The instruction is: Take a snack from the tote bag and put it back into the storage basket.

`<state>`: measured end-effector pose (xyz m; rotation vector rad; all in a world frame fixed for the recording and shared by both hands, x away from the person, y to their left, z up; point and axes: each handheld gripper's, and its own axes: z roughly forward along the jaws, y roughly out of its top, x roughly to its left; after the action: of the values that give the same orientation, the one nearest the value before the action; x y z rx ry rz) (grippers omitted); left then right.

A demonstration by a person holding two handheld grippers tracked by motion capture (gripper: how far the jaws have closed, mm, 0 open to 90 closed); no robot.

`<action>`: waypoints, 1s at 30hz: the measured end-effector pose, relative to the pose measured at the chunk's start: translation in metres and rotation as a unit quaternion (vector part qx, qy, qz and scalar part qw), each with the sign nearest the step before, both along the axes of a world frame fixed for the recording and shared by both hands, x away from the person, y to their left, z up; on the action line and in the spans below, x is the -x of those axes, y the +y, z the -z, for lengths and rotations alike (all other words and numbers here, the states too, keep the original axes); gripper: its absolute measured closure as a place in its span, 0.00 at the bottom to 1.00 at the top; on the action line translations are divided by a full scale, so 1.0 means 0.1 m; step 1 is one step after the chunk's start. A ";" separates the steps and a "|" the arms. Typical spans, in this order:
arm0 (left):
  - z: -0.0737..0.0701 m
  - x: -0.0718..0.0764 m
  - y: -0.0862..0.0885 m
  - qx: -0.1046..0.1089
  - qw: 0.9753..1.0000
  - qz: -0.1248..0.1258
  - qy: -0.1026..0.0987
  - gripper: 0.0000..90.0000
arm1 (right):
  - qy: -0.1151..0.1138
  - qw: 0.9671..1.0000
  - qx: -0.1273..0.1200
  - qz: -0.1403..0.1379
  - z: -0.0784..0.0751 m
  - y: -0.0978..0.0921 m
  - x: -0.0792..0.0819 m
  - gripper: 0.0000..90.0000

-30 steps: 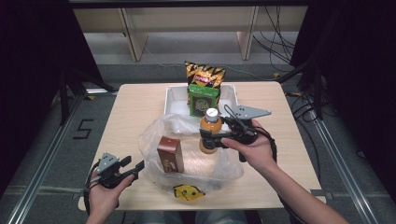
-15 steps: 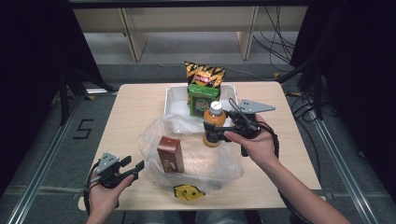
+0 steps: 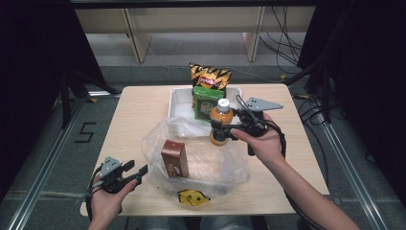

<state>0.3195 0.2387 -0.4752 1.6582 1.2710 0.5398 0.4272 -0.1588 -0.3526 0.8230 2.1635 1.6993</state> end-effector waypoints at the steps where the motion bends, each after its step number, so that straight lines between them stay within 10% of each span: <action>1: 0.00 0.00 0.00 0.001 1.000 -0.001 0.000 0.44 | 0.002 1.000 -0.004 0.007 -0.01 0.00 -0.01 0.34; 30: 0.00 0.00 0.01 0.002 1.000 -0.001 -0.001 0.44 | -0.001 0.999 -0.001 0.033 -0.13 -0.06 -0.24 0.34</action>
<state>0.3194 0.2397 -0.4752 1.6539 1.2709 0.5397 0.4509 -0.1647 -0.3396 0.8822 2.1091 1.6709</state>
